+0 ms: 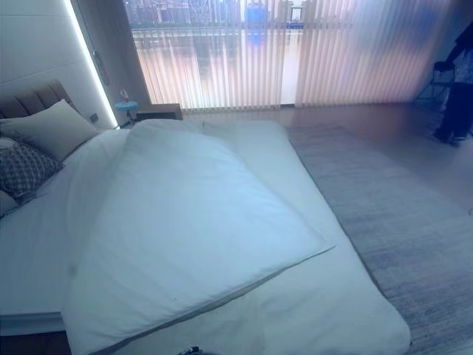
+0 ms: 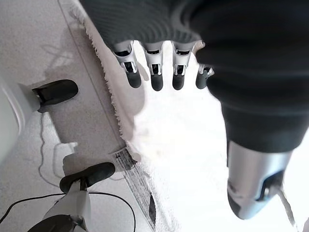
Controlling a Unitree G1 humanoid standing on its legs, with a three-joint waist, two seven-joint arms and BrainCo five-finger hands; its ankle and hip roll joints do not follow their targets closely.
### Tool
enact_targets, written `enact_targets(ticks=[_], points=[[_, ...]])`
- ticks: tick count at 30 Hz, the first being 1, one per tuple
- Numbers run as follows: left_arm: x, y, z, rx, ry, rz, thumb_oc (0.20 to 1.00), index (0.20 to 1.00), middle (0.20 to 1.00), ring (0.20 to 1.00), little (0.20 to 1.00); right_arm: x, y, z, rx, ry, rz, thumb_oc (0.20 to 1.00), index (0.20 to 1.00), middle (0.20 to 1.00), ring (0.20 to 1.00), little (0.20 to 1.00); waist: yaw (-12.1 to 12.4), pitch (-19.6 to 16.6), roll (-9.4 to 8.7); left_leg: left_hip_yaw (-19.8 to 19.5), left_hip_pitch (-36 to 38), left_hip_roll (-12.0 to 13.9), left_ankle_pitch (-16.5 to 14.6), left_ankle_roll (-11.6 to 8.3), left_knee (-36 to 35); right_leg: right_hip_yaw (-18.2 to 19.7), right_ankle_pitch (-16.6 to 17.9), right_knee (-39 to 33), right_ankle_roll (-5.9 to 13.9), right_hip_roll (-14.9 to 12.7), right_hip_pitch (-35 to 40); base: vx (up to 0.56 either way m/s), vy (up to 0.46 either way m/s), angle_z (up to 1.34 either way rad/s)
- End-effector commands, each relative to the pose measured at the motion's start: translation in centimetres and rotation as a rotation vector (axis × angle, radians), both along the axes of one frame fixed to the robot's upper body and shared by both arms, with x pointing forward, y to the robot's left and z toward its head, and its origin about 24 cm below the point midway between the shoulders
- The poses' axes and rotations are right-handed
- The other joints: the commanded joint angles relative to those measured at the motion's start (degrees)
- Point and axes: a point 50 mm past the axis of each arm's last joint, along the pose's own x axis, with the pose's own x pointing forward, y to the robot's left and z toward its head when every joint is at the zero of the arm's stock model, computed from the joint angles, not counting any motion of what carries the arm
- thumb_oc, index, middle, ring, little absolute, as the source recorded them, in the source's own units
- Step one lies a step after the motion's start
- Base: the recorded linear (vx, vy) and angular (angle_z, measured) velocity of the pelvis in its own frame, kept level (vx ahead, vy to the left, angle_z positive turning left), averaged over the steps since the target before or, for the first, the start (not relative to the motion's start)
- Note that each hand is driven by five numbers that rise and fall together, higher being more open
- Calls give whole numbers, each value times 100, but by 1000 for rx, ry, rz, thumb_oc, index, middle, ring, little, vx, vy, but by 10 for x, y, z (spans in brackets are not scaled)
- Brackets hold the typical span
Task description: Make the bed
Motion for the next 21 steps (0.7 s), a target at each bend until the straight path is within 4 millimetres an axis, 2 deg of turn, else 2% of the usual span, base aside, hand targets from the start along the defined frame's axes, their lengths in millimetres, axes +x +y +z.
enact_targets(ticks=[1, 7, 8, 9, 10, 11, 12, 13, 15, 16, 17, 18, 21], points=[[16, -5, 4, -25, -11, 15, 1000, 1000, 1000, 1000, 1000, 13, 14, 1, 21, -29, 64, 1000, 1000, 1000, 1000, 1000, -124, 202, -311, -99, -90, -136, -191, 182, 7, -3, -293, 61, 358, -223, 147, 0, 0, 0], [36, -3, 13, -69, -65, 151, 1000, 1000, 1000, 1000, 1000, 31, 17, 7, 28, -90, 63, 1000, 1000, 1000, 1000, 1000, -169, 505, -380, -120, -316, -94, -88, 159, 7, -16, -205, 96, 298, -153, -88, -89, -22, -1], [52, -2, 20, -120, -108, 250, 1000, 1000, 1000, 1000, 1000, 42, 20, 11, 36, -133, 69, 1000, 1000, 1000, 1000, 1000, -179, 678, -412, -108, -478, -44, -23, 149, 7, -5, -268, 321, 266, -95, -355, -107, -26, 0], [52, -2, 20, -120, -108, 250, 1000, 1000, 1000, 1000, 1000, 42, 20, 12, 36, -133, 69, 1000, 1000, 1000, 1000, 1000, -180, 675, -412, -109, -482, -44, -23, 148, 7, -5, -270, 326, 266, -95, -361, -289, -49, 0], [76, -5, 33, -181, -164, 347, 1000, 1000, 1000, 1000, 1000, 61, 24, 20, 47, -204, 70, 1000, 1000, 1000, 1000, 1000, -201, 970, -438, -120, -729, 1, 158, 111, 13, -37, -324, 613, 238, -61, -707, -182, -23, 1], [76, -5, 33, -181, -164, 347, 1000, 1000, 1000, 1000, 1000, 61, 24, 20, 47, -204, 70, 1000, 1000, 1000, 1000, 1000, -203, 967, -437, -122, -736, 0, 159, 111, 14, -38, -327, 620, 238, -61, -716, -339, -54, 2], [99, -6, 47, -239, -217, 428, 1000, 1000, 1000, 1000, 1000, 78, 29, 28, 59, -264, 82, 1000, 1000, 1000, 1000, 1000, -233, 1181, -492, -138, -1137, 35, 136, 77, 409, -78, -360, 926, 228, -39, -1071, -159, -32, 4], [100, -6, 47, -239, -217, 428, 1000, 1000, 1000, 1000, 1000, 78, 29, 29, 59, -265, 82, 1000, 1000, 1000, 1000, 1000, -239, 1172, -491, -144, -1162, 35, 129, 77, 429, -81, -363, 936, 228, -40, -1090, -282, -54, 10], [135, -6, 74, -348, -315, 557, 1000, 1000, 1000, 1000, 1000, 106, 36, 46, 80, -372, 109, 1000, 1000, 1000, 1000, 1000, -307, 1451, -585, -184, -2050, 35, -2, 20, 1318, -156, -424, 1447, 219, -14, -1732, -262, -55, 12], [136, -6, 75, -349, -315, 558, 1000, 1000, 1000, 1000, 1000, 106, 36, 46, 80, -373, 110, 1000, 1000, 1000, 1000, 1000, -316, 1435, -581, -192, -2086, 36, -11, 21, 1342, -162, -430, 1462, 219, -15, -1759, -180, -39, 5], [148, -3, 85, -374, -356, 614, 1000, 1000, 1000, 1000, 1000, 112, 40, 51, 88, -403, 123, 1000, 1000, 1000, 1000, 1000, -350, 1478, -591, -221, -2311, 40, -38, 6, 1535, -191, -429, 1616, 228, -28, -1948, -122, 0, 1], [167, 1, 105, -417, -428, 671, 1000, 1000, 1000, 1000, 1000, 122, 42, 60, 103, -455, 124, 1000, 1000, 1000, 1000, 1000, -412, 1508, -580, -228, -2730, 57, -94, -24, 1827, -208, -462, 1837, 243, -60, -2321, -148, 4, 6], [189, 7, 133, -483, -524, 746, 1000, 1000, 1000, 1000, 1000, 131, 42, 70, 101, -507, 149, 1000, 1000, 1000, 1000, 1000, -441, 1579, -584, -217, -3147, 122, -244, -33, 2227, -199, -498, 2135, 247, -100, -2758, -98, 27, 15]])
